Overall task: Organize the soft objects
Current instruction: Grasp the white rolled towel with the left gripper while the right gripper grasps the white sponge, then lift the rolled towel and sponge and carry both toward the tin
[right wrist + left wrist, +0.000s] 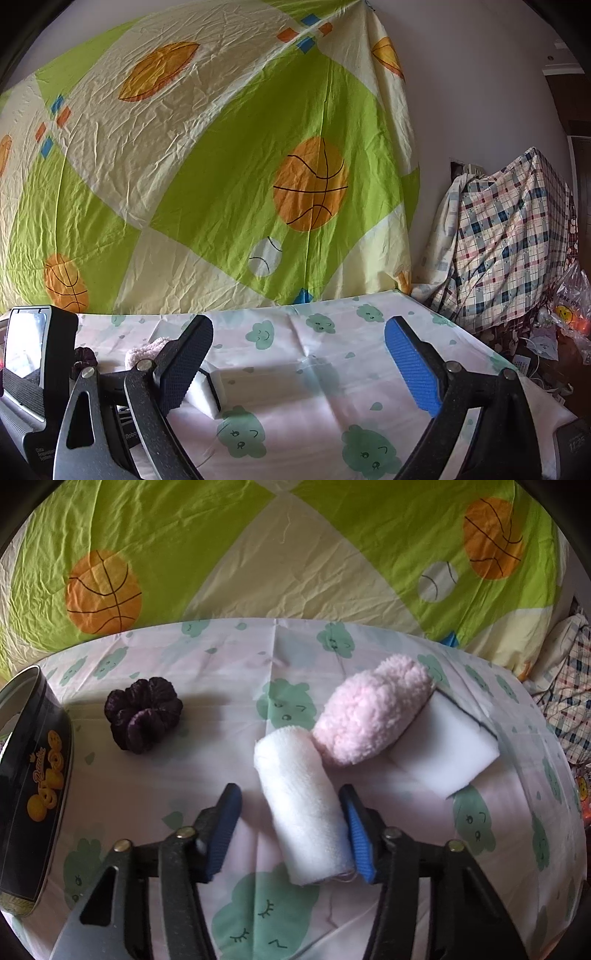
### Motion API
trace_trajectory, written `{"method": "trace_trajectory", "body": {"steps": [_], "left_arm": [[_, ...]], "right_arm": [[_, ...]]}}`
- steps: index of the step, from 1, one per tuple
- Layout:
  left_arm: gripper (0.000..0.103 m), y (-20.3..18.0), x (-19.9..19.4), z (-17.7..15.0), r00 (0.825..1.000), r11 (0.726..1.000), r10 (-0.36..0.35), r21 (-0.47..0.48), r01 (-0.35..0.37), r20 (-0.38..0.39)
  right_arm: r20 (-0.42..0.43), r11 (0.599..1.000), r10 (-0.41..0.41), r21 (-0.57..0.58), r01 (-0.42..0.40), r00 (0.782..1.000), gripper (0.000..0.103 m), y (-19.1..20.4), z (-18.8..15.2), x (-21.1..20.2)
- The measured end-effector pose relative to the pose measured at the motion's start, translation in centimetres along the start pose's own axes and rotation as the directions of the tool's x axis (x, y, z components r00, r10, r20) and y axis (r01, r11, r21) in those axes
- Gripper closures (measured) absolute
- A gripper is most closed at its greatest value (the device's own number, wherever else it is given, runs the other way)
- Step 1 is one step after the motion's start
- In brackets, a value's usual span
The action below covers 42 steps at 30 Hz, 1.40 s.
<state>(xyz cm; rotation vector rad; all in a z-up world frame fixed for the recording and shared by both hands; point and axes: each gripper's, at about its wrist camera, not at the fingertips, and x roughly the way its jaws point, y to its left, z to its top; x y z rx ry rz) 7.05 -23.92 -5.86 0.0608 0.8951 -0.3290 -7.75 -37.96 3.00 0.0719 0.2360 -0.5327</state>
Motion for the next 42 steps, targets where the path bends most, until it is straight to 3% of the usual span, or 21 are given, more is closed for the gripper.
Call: {"method": "trace_trajectory", "body": {"steps": [4, 10, 14, 18, 21, 31, 32, 34, 35, 36, 42], "left_arm": [[0.073, 1.4, -0.4, -0.2, 0.997, 0.996, -0.075, -0.037, 0.075, 0.006], [0.073, 2.6, -1.8, -1.4, 0.994, 0.995, -0.103, -0.013, 0.104, 0.018], [0.073, 4.1, -3.9, -1.9, 0.993, 0.995, -0.095, 0.000, 0.095, 0.074], [0.073, 5.3, -5.8, -1.9, 0.986, 0.998, -0.060, 0.031, 0.056, 0.156], [0.073, 5.8, -6.7, -1.8, 0.978, 0.999, -0.019, 0.052, 0.008, 0.209], [0.073, 6.7, -6.8, -1.6, 0.978, 0.999, -0.031, 0.020, 0.028, 0.206], [0.073, 6.5, -6.7, -1.7, 0.979, 1.000, -0.025, 0.023, 0.021, 0.203], [0.073, 6.5, -6.5, -1.7, 0.981, 1.000, -0.019, 0.019, 0.016, 0.195], [0.073, 6.5, -6.4, -1.6, 0.982, 1.000, -0.023, 0.015, 0.020, 0.188], [0.073, 6.6, -6.3, -1.6, 0.983, 1.000, -0.027, 0.014, 0.025, 0.184], [0.073, 6.6, -6.5, -1.7, 0.979, 1.000, -0.014, 0.023, 0.010, 0.204]], "right_arm": [[-0.022, 1.000, -0.007, 0.014, 0.007, 1.000, 0.007, -0.4, -0.1, 0.4], [-0.069, 0.999, 0.002, 0.033, 0.000, 0.998, 0.007, -1.0, -0.4, 1.4], [-0.122, 0.997, 0.068, 0.027, -0.065, 0.990, 0.007, -0.7, -0.7, 2.2], [-0.225, 0.982, 0.181, -0.007, -0.188, 0.957, 0.007, 0.8, -1.4, 3.8], [-0.268, 0.971, 0.217, -0.038, -0.236, 0.939, 0.007, 2.3, -1.7, 4.7], [-0.421, 0.916, 0.194, -0.245, -0.318, 0.886, 0.007, 7.7, -2.8, 9.5], [-0.440, 0.912, 0.194, -0.247, -0.326, 0.877, 0.010, 7.9, -3.0, 10.0], [-0.476, 0.907, 0.204, -0.237, -0.348, 0.856, 0.032, 8.0, -3.3, 10.6], [-0.484, 0.907, 0.208, -0.230, -0.353, 0.850, 0.054, 8.0, -3.4, 10.8], [-0.487, 0.910, 0.209, -0.222, -0.351, 0.848, 0.066, 7.8, -3.4, 10.9], [-0.435, 0.942, 0.217, -0.140, -0.304, 0.874, 0.068, 5.6, -2.9, 9.2]]}}
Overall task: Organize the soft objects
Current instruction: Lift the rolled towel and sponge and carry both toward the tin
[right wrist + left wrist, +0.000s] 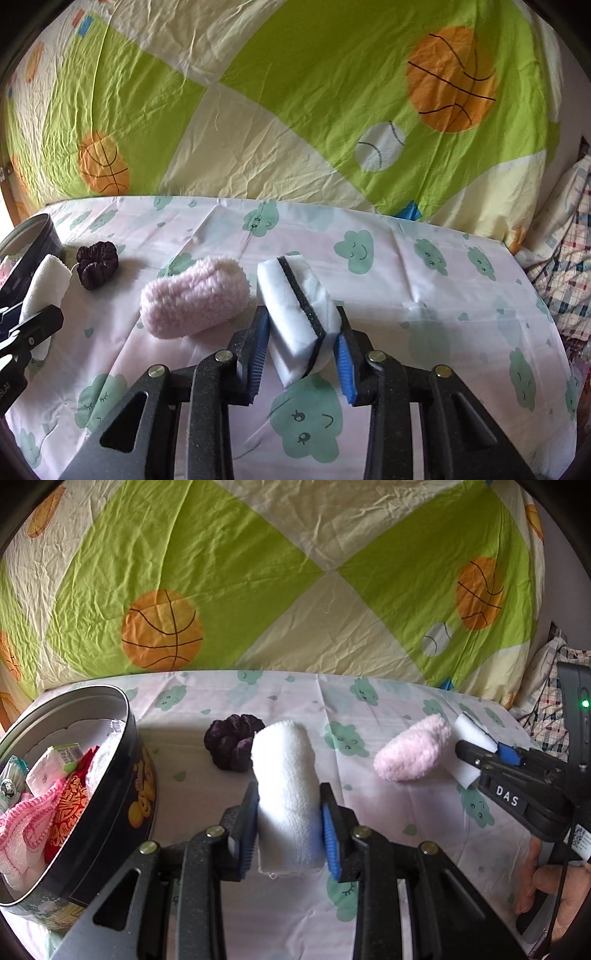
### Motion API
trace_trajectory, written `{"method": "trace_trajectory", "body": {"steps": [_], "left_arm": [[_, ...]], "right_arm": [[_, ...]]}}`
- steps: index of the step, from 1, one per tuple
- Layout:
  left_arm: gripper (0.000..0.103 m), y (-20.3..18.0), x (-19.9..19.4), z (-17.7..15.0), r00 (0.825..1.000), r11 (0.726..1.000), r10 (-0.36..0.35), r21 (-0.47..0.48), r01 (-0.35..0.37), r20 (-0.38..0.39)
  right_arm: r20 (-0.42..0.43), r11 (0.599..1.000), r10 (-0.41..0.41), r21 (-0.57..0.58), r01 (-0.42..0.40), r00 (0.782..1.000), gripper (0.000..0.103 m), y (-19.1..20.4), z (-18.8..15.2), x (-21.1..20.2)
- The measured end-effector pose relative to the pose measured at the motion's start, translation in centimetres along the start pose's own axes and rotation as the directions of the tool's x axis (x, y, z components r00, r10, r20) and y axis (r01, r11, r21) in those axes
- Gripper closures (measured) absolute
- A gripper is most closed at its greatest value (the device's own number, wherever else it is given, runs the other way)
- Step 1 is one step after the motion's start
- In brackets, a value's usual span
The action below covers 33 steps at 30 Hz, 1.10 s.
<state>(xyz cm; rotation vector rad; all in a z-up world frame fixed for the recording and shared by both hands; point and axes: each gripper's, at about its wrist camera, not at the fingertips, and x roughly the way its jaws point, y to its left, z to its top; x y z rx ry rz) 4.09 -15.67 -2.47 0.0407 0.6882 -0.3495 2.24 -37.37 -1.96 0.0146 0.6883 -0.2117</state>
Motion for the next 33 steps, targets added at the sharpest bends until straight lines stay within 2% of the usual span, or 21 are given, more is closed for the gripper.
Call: {"method": "trace_trajectory", "body": {"steps": [2, 4, 8, 11, 17, 33], "left_arm": [[0.073, 0.0, -0.1, 0.0, 1.000, 1.000, -0.009, -0.001, 0.009, 0.004], [0.073, -0.3, -0.2, -0.2, 1.000, 1.000, -0.009, 0.012, 0.008, 0.015], [0.073, -1.1, -1.0, -0.3, 0.998, 0.998, 0.019, 0.061, -0.023, 0.065], [0.073, -1.4, -1.3, -0.5, 0.996, 0.997, 0.011, 0.070, -0.017, 0.085], [0.073, -2.1, -2.0, -1.0, 0.991, 0.993, 0.034, 0.108, -0.049, 0.131], [0.073, -1.8, -3.2, -1.8, 0.991, 0.995, 0.002, 0.101, -0.016, 0.137]], "right_arm": [[0.025, 0.998, -0.014, 0.061, 0.013, 1.000, 0.068, -0.6, -0.4, -1.3], [0.076, 0.992, -0.063, 0.111, 0.054, 0.995, 0.068, -0.8, -0.8, -3.0], [0.158, 0.975, -0.117, 0.207, 0.083, 0.980, 0.068, -0.7, -2.1, -6.2], [0.199, 0.963, -0.164, 0.243, 0.113, 0.966, 0.068, 0.0, -3.3, -7.9], [0.269, 0.960, -0.212, 0.238, 0.148, 0.940, 0.067, 1.3, -4.3, -10.1], [0.295, 0.957, -0.240, 0.235, 0.173, 0.925, 0.067, 2.3, -5.1, -11.5]]}}
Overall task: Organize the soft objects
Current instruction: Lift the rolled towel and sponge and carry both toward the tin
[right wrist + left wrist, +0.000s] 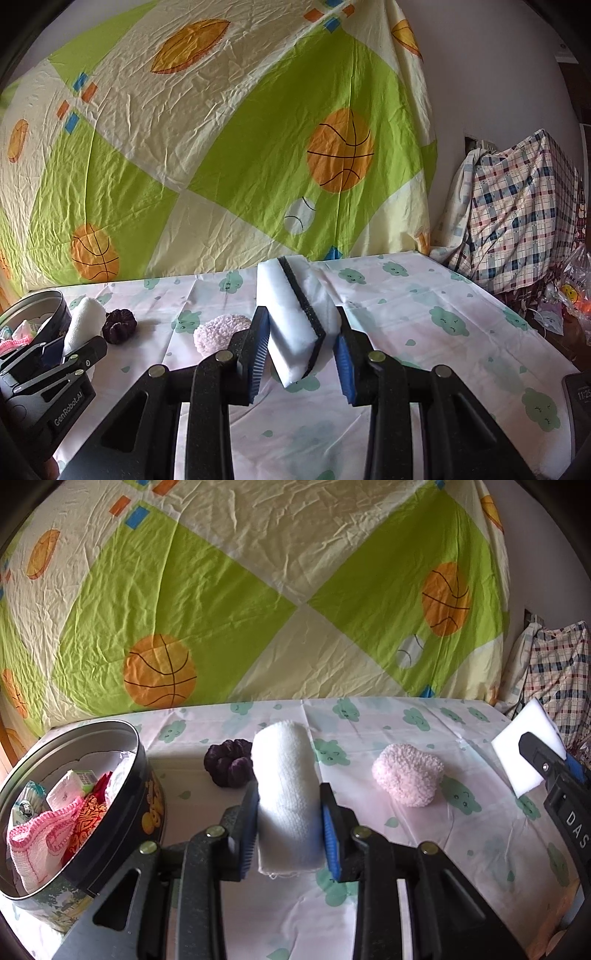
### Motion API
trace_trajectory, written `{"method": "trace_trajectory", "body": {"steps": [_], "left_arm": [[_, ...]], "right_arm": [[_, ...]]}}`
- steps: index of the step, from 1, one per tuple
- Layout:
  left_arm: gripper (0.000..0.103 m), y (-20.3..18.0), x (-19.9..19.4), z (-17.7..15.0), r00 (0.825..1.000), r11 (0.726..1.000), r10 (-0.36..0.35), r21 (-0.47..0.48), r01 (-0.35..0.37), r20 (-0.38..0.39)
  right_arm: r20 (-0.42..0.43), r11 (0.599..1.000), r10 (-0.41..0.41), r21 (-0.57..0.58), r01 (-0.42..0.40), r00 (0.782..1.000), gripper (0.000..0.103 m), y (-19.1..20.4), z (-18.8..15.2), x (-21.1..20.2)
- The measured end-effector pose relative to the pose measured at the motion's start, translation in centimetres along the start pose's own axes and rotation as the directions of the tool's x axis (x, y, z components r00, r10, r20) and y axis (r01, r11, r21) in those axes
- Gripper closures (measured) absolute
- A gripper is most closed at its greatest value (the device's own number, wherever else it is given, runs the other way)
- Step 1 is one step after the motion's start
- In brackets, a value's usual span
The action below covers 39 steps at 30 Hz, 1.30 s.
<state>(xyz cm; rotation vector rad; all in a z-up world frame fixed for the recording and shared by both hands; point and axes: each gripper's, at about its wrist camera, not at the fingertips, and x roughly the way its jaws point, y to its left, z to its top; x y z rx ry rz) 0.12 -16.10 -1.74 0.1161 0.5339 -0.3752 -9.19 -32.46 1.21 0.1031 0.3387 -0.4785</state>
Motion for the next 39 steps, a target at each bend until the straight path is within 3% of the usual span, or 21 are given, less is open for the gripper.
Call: {"method": "trace_trajectory", "body": {"steps": [39], "left_arm": [[0.073, 1.8, -1.3, -0.9, 1.000, 0.998, -0.025, -0.056, 0.024, -0.015]], "right_arm": [[0.059, 0.997, 0.065, -0.052, -0.062, 0.996, 0.067, 3.6, -0.8, -2.9]]}}
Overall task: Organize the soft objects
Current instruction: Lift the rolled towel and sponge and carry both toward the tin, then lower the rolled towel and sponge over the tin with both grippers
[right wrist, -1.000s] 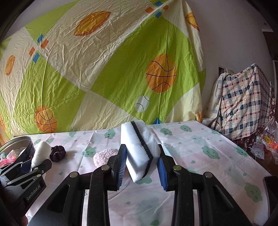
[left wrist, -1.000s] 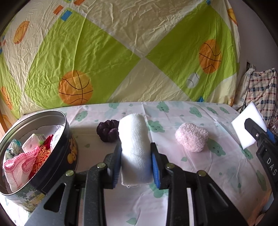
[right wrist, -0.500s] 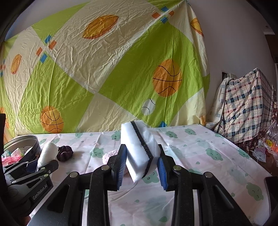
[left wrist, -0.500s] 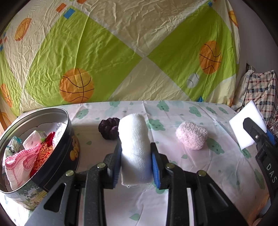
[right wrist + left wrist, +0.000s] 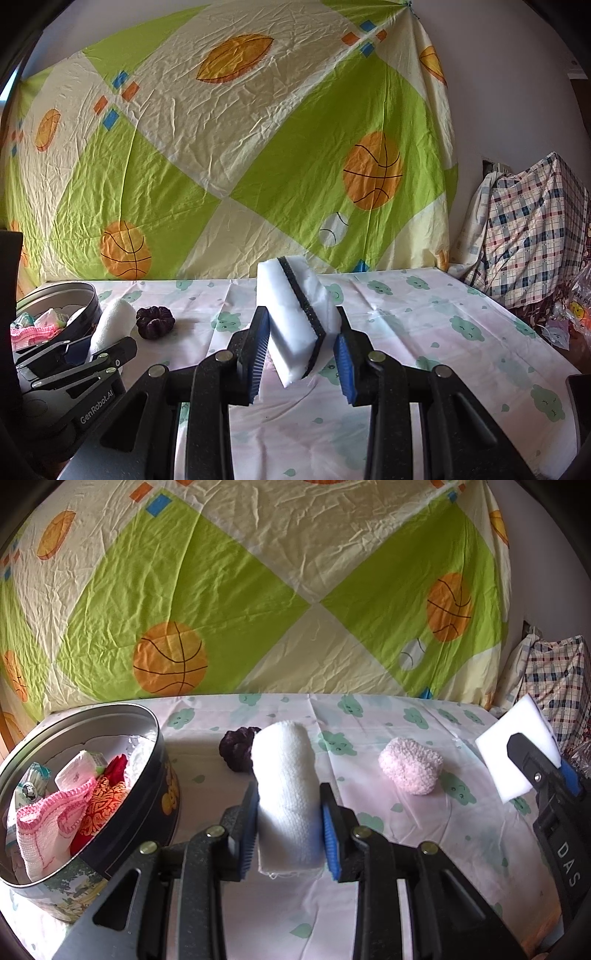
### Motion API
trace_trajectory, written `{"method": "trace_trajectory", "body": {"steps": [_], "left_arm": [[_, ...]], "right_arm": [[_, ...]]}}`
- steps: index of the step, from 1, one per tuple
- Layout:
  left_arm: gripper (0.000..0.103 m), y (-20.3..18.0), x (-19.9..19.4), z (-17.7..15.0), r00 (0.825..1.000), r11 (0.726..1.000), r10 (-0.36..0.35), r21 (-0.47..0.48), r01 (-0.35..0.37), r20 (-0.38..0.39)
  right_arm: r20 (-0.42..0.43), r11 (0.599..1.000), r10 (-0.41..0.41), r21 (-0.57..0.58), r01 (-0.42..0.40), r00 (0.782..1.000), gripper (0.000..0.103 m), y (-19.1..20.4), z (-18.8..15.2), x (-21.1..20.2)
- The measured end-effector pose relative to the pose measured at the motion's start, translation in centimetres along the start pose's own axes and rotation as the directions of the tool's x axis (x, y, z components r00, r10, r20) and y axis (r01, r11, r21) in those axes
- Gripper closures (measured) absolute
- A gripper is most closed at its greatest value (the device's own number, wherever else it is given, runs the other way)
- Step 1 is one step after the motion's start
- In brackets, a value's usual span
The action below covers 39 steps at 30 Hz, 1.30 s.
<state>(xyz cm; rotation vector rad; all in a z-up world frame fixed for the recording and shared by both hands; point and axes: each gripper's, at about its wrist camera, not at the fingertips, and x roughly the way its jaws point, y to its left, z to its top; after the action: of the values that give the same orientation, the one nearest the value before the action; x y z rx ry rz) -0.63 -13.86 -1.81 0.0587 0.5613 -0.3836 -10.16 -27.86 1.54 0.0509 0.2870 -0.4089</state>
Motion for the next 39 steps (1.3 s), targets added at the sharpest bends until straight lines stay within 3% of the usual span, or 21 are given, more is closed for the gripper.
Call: {"method": "trace_trajectory", "body": {"steps": [26, 39], "left_arm": [[0.073, 7.2, -4.2, 1.2, 0.997, 0.998, 0.042, -0.059, -0.038, 0.068], [0.073, 12.6, -5.8, 2.0, 0.989, 0.988, 0.110, -0.116, -0.098, 0.103]], "right_arm": [[0.040, 0.989, 0.146, -0.002, -0.146, 0.988, 0.067, 8.4, 1.7, -1.4], [0.067, 0.972, 0.233, -0.040, -0.231, 0.970, 0.067, 13.9, 3.0, -2.2]]}}
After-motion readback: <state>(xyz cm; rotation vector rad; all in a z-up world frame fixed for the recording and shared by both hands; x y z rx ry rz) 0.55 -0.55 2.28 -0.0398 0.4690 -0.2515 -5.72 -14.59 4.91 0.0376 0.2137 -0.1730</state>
